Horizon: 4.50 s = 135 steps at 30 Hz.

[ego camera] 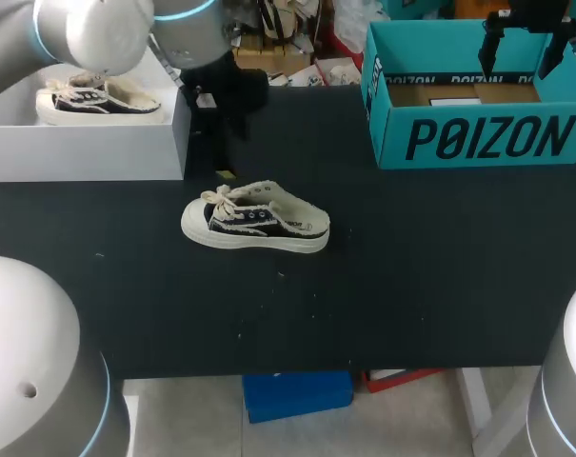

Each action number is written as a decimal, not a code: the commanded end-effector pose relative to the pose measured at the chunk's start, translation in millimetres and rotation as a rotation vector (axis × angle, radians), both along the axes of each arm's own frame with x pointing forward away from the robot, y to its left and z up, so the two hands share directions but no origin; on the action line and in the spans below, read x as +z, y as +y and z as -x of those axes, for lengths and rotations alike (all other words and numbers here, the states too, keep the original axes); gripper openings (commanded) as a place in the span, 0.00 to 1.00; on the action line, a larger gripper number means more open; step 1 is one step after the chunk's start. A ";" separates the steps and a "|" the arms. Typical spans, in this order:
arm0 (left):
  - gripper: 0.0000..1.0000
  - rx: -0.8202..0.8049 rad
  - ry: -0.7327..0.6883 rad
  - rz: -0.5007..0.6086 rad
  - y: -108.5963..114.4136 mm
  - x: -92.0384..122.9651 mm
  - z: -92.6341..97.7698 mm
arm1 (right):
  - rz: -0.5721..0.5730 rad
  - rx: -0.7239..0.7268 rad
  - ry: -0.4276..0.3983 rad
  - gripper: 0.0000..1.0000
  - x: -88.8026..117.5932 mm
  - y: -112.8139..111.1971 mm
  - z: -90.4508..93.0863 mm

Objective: Take the shoe out of the shoebox, open the shoe tongue, remove and reinsert the insole, then place the shoe into the shoebox

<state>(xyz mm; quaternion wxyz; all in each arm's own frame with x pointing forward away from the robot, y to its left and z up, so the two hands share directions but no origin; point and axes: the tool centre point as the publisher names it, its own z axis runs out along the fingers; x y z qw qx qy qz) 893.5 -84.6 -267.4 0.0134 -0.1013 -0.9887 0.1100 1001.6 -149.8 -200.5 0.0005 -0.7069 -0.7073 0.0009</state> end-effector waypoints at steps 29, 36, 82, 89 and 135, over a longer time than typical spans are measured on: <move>1.00 0.079 -0.092 0.201 76.5 1.3 26.7 | 0.000 0.000 0.000 1.00 0.3 -0.1 0.3; 1.00 0.079 -0.092 0.201 76.5 1.3 26.7 | 0.000 0.000 0.000 1.00 0.3 -0.1 0.3; 1.00 0.079 -0.092 0.201 76.5 1.3 26.7 | 0.083 0.840 -0.231 1.00 22.4 112.3 132.9; 1.00 0.079 -0.092 0.201 76.5 1.3 26.7 | -0.019 0.940 -0.371 1.00 11.7 120.3 162.8; 1.00 0.079 -0.092 0.201 76.5 1.3 26.7 | -0.353 1.212 -0.745 1.00 -83.9 229.0 153.0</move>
